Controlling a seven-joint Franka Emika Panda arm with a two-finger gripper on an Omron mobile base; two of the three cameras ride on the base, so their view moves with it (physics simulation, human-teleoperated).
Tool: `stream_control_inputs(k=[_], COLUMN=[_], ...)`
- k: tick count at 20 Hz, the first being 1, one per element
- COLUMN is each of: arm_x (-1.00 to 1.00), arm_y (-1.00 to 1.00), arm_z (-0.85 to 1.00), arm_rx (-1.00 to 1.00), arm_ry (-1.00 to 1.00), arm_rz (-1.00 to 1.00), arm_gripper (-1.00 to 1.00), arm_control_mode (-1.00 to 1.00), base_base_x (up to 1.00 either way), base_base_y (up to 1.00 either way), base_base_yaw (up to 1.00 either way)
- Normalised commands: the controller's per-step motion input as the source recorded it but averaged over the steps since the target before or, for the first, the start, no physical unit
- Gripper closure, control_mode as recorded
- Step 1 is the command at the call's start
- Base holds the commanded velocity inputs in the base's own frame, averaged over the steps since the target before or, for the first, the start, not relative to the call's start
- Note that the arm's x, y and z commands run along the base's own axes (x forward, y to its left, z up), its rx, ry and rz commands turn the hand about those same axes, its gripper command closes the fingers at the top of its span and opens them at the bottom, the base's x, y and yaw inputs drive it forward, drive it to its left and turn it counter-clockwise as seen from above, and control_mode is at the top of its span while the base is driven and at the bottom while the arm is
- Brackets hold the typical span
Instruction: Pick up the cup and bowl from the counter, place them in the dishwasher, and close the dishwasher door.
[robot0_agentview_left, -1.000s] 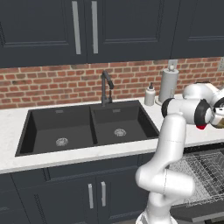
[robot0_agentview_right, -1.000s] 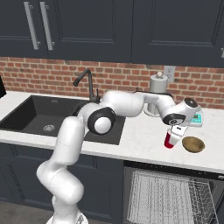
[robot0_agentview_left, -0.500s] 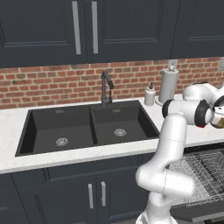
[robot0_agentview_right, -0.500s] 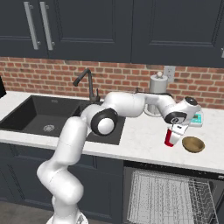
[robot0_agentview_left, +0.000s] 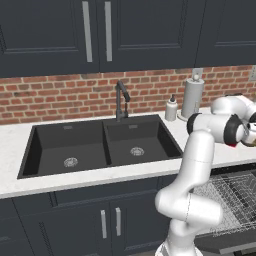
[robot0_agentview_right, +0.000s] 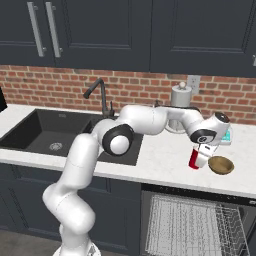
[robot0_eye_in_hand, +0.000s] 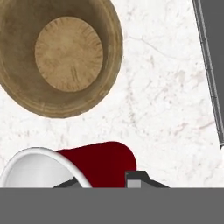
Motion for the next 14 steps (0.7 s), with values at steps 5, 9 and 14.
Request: stream_control_inputs(k=[5, 9, 14], arm_x=[-0.44, -0.49, -0.69], arm_y=[0.2, 0.19, 0.16], arm_z=[0.07, 0.08, 0.12], arm_rx=[0.0, 0.0, 0.0], arm_ry=[-0.13, -0.12, -0.11], arm_rz=[0.0, 0.0, 0.0], arm_gripper=[1.0, 1.0, 1.0], arm_control_mode=[-1.0, -1.0, -1.0], base_base_x=[0.0, 0.0, 0.0], base_base_y=[0.0, 0.0, 0.0], base_base_yaw=[0.0, 0.0, 0.0])
